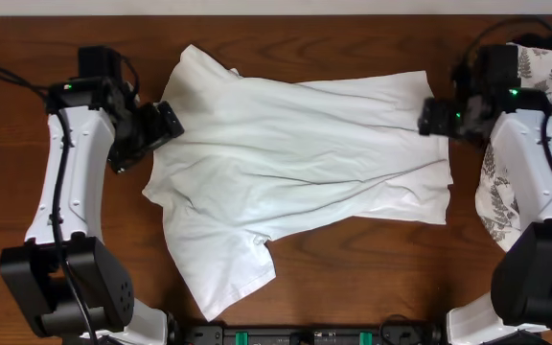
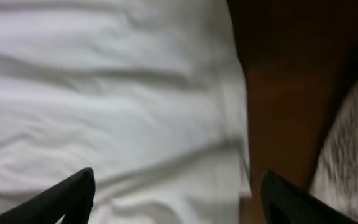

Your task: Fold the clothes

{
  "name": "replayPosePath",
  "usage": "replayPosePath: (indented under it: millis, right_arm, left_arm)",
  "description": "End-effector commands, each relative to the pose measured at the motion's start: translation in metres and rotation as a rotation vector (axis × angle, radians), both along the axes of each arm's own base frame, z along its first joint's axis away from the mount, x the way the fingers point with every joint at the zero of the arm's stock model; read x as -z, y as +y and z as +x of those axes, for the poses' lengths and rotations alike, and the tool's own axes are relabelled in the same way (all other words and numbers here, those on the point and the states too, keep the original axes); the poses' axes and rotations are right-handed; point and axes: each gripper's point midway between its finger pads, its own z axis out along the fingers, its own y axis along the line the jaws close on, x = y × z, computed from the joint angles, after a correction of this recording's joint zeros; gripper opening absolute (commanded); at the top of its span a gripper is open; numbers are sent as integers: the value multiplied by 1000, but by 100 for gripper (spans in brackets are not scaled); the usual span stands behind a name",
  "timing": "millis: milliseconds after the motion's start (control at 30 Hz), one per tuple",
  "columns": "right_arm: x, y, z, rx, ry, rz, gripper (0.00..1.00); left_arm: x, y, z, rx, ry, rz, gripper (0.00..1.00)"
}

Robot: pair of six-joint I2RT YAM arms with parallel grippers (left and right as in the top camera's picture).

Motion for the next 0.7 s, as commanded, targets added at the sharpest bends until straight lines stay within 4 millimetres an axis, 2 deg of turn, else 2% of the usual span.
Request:
replayPosePath:
  millis: [0, 100, 267, 333, 433, 500, 533, 667]
  right_arm:
    - [2, -7, -17, 65, 66, 26, 84]
    - [5, -9, -29, 73, 116, 30, 86]
    - [7, -8, -36, 74, 143, 31, 87]
    - [6, -9, -32, 74, 130, 30, 87]
    - [4, -8, -16, 61, 58, 27, 86]
    - [0, -2, -1, 14, -10, 44, 77]
    - [-2, 3, 9, -23, -55, 56, 65]
    - [-8, 10, 40, -78, -183, 48, 29]
  left_arm:
    - [5, -19, -10, 2, 53, -40, 98]
    - [4, -38, -19, 43, 83, -80, 98]
    - [6, -60, -44, 130, 168, -79, 98]
    - [9, -63, -48, 165, 181, -50, 98]
    - [16, -61, -46, 192, 167, 2, 98]
    - [16, -62, -37, 206, 129, 9, 98]
    - [16, -63, -30, 206, 100, 9, 98]
    - [13, -66, -3, 206, -10, 9, 98]
